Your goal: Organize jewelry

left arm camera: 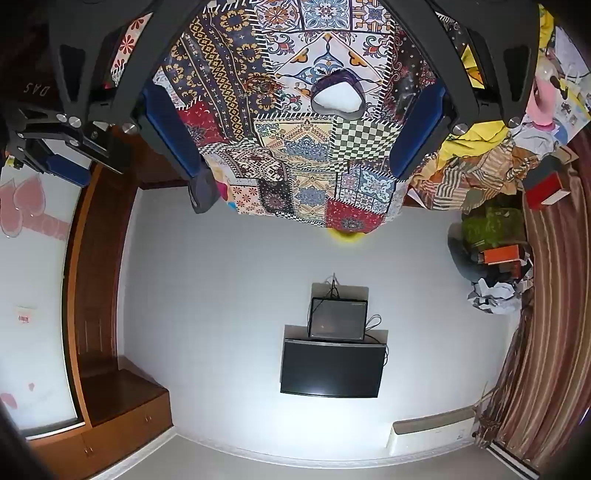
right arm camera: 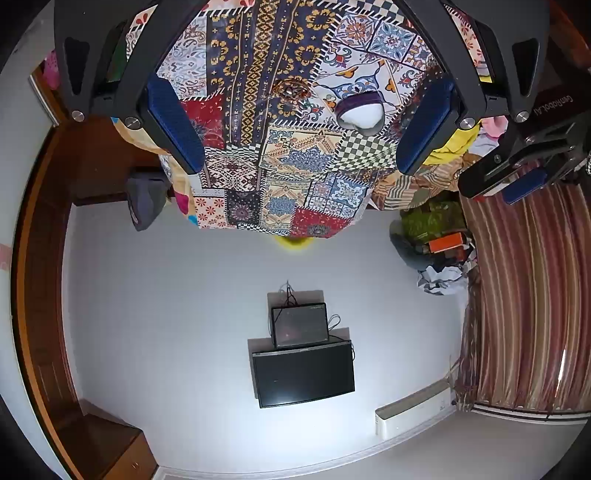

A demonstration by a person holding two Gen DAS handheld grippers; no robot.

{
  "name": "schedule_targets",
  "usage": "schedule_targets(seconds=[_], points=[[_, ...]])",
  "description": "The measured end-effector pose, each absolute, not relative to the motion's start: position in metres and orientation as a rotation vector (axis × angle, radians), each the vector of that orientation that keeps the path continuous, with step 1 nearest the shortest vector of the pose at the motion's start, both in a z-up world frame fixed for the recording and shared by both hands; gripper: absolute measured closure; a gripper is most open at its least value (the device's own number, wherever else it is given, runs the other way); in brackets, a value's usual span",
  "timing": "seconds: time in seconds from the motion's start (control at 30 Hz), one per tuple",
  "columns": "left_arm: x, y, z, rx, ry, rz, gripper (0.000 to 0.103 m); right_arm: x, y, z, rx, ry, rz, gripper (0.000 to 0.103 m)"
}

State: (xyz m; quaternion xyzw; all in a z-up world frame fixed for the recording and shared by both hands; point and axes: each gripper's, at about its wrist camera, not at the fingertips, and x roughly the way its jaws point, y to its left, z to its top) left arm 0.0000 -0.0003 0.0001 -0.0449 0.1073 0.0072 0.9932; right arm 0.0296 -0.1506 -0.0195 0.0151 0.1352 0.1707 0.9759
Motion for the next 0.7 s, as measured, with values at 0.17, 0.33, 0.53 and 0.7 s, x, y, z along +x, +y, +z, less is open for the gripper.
schedule_targets(seconds=[0.17,0.33,0.53,0.7], points=[[0.0,-0.0006,0.0003,-0.083,0.212,0.016,0.0,0.029,-0.1508,-0.0191,0.03,0.27,0.344,0.0],[-0.0007,0.0005,-0.0015,-0.085,0.213,0.017,0.0,0.029,-0.1506,-0.0192,0.033,0.269,0.343,0.0],[-0.0032,-0.0009,-0.0032,-0.084,0.219,0.016,0.0,0.029,-0.15,-0.0177,0.035,0.271,0.344,0.0],[0.002,-0.0009,-0.0028,-0.076,0.224,0.018,0.0,0.0292,-0.1501,-0.0187,0.035,0.271,0.344,0.0]])
